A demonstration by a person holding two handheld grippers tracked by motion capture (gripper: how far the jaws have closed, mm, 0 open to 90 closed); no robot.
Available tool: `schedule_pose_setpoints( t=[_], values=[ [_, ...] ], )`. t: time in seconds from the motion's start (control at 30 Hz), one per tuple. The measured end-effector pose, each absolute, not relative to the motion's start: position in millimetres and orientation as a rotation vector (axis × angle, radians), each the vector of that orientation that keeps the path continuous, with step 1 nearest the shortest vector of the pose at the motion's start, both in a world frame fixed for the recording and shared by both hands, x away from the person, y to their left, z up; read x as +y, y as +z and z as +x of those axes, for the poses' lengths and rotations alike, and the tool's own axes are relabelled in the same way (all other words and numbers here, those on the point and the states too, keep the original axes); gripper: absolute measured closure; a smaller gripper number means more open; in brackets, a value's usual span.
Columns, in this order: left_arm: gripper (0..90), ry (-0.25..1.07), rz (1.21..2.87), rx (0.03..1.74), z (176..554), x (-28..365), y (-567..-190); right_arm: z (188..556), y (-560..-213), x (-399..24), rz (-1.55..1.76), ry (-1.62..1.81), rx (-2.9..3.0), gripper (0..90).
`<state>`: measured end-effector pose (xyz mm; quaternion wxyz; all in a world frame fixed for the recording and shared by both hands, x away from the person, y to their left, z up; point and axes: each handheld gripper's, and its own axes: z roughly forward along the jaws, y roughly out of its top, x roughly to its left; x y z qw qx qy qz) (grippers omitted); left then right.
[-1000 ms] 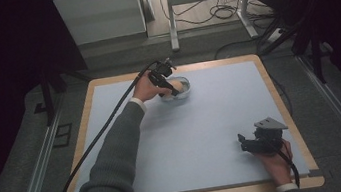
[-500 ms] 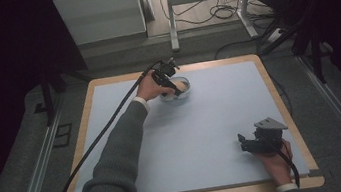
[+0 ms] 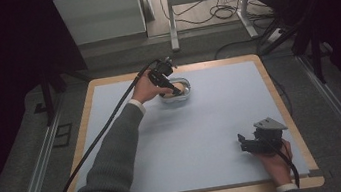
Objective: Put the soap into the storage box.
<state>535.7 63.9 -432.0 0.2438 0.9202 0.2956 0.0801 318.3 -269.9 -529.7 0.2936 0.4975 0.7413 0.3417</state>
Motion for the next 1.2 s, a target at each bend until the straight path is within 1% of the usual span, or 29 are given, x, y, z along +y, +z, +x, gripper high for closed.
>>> schedule_pose_setpoints(
  t=[0.23,0.4,0.7,0.83,0.93,1.2],
  values=[
    [28.3,0.236,2.498,0.793,514,78,-430,318,-529,-270,1.325,0.91,1.976,7.0],
    [25.8,0.263,2.471,0.789,486,93,-430,318,-530,-268,1.322,0.904,1.974,7.0],
    [21.9,0.285,2.43,0.838,438,128,-434,318,-530,-268,1.308,0.893,1.973,7.1],
    [21.0,0.278,2.398,0.858,415,144,-440,318,-530,-268,1.312,0.892,1.975,7.0],
    [21.1,0.304,2.379,0.863,397,157,-445,318,-530,-268,1.311,0.897,1.971,7.0],
    [20.5,0.308,2.297,0.932,350,192,-471,318,-530,-268,1.315,0.902,1.97,7.0]
  ],
)
